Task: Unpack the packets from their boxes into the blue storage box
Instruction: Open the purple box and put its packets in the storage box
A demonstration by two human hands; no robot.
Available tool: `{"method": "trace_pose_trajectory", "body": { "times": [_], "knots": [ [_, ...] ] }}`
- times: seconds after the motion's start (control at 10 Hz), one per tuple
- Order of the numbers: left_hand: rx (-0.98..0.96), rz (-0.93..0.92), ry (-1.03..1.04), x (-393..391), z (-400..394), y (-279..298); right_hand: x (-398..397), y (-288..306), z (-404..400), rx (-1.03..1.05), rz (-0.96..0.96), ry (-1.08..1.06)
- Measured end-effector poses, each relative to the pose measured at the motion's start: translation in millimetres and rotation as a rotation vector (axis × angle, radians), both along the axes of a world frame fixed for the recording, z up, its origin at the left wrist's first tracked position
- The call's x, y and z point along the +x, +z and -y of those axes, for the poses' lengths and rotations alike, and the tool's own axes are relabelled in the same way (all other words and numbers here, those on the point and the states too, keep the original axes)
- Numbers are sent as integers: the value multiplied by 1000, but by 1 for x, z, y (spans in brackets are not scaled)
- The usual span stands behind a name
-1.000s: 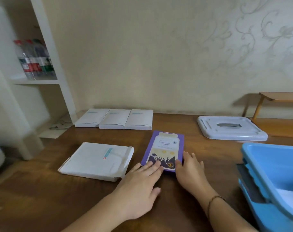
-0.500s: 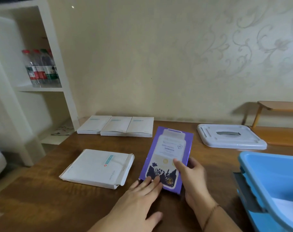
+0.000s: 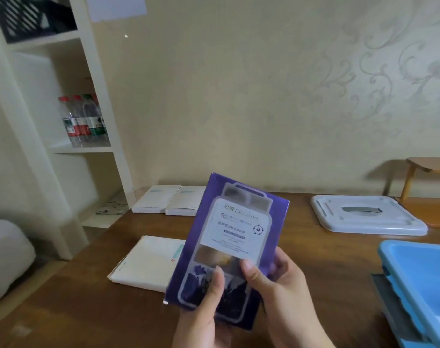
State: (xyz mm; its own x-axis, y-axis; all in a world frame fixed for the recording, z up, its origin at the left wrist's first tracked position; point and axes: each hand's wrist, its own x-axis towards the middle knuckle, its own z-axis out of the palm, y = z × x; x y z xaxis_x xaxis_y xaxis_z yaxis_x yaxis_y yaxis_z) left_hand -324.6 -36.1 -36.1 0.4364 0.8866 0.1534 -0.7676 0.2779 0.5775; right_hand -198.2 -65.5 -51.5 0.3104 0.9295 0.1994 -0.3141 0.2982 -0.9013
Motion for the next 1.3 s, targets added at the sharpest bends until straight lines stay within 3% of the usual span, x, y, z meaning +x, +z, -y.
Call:
{"method": "trace_pose_trajectory", "body": {
  "times": [0.1, 0.2, 0.3, 0.4, 0.6, 0.7, 0.8, 0.9, 1.0, 1.1, 1.2, 1.3],
  "knots": [
    [189, -145, 142, -14, -17, -9, 4, 11, 0, -47, 225, -135],
    [903, -1213, 502, -54, -34, -13, 30, 24, 3, -188, -175, 37],
    [1537, -1210, 735, -88, -51, -30, 42, 34, 13, -232, -231, 346],
    [1489, -1117, 844, -99, -43, -40, 39, 31, 16, -171, -90, 314],
    [1657, -1632, 737, -111, -62, -24, 39, 36, 23, 73, 107, 158],
    [1250, -1335, 703, -111, -51, -9, 47, 35, 25, 129, 109, 165],
    [861, -1195, 722, -97, -39, 26, 47, 38, 25, 148, 160, 226],
    [617, -1257, 72, -80, -28, 59, 42, 39, 24, 105, 173, 346],
    [386, -1056, -407, -72, -16, 66, 36, 39, 24, 26, 107, 385],
    [306, -973, -321, -71, -15, 58, 32, 34, 23, -7, 134, 214],
    [264, -979, -237, -68, -12, 51, 33, 28, 24, 152, 747, -260],
    [284, -1011, -225, -62, -4, 51, 30, 27, 25, 286, 1157, -524]
  ]
}}
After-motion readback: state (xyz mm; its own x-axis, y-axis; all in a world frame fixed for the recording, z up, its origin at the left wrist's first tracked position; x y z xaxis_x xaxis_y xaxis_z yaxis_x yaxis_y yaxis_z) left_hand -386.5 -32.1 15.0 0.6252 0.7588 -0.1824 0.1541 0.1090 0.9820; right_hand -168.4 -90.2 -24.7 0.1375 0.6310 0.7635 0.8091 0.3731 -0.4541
